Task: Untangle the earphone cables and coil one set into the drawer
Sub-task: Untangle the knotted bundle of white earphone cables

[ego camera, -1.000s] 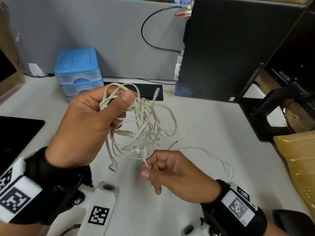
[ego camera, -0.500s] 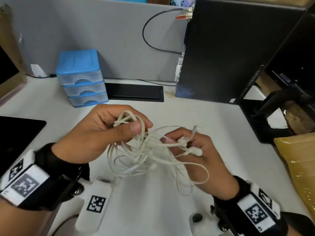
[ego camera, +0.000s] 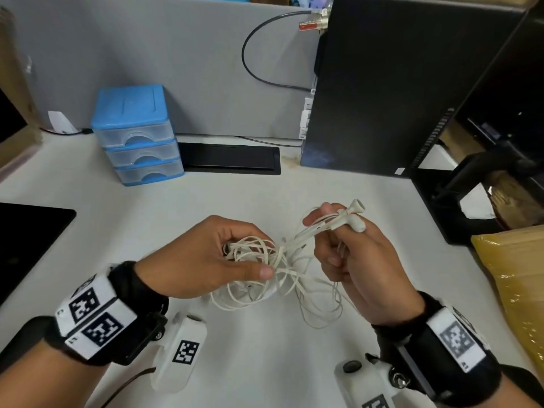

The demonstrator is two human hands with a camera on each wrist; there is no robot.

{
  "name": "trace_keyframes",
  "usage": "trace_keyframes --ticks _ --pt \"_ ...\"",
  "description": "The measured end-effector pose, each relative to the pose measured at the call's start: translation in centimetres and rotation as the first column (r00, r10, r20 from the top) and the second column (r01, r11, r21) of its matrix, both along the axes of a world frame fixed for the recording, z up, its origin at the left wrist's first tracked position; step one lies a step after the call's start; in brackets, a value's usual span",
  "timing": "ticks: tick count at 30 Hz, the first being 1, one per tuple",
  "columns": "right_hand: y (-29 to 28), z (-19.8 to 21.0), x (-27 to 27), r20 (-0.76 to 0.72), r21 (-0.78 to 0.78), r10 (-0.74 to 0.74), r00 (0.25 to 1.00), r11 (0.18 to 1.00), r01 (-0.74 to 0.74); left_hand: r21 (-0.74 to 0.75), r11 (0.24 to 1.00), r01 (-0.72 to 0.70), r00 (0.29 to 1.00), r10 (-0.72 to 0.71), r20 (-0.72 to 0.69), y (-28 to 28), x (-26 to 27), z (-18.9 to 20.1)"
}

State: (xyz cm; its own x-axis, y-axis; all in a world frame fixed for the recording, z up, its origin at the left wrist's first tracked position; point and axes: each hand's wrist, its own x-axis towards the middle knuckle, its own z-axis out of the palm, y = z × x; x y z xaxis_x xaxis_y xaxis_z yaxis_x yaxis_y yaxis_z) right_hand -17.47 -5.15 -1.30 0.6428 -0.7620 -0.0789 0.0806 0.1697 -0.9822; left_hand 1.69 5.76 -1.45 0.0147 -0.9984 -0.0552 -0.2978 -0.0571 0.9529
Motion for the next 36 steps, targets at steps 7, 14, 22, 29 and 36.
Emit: trace_keyframes --ticks 7,14,22,29,36 --pt "-0.7 0.3 -0.2 -0.022 -0.003 -0.14 0.99 0.99 0.14 -0.057 0.996 -0.064 0.998 0.063 -0.02 -0.1 0.0 0.0" --pt "-1.2 0.4 -0.6 -0.05 -0.088 -0.164 0.985 0.983 0.159 -0.101 0.986 -0.136 0.983 0.121 -0.142 -0.3 0.1 -0.1" --pt "-0.9 0.3 -0.8 -0.065 -0.164 -0.033 0.997 0.986 0.022 -0.094 0.986 -0.137 0.944 0.101 -0.314 -0.2 -0.3 0.2" --pt "-0.6 -0.1 -0.9 -0.103 -0.222 0.166 0.981 0.957 -0.186 -0.095 0.993 -0.076 0.953 0.044 -0.3 0.1 -0.3 0.7" --pt "-0.4 0.0 -0.9 -0.15 -0.243 0.195 0.969 0.943 -0.228 -0.101 0.992 -0.081 0.963 0.052 -0.266 0.1 0.0 0.6"
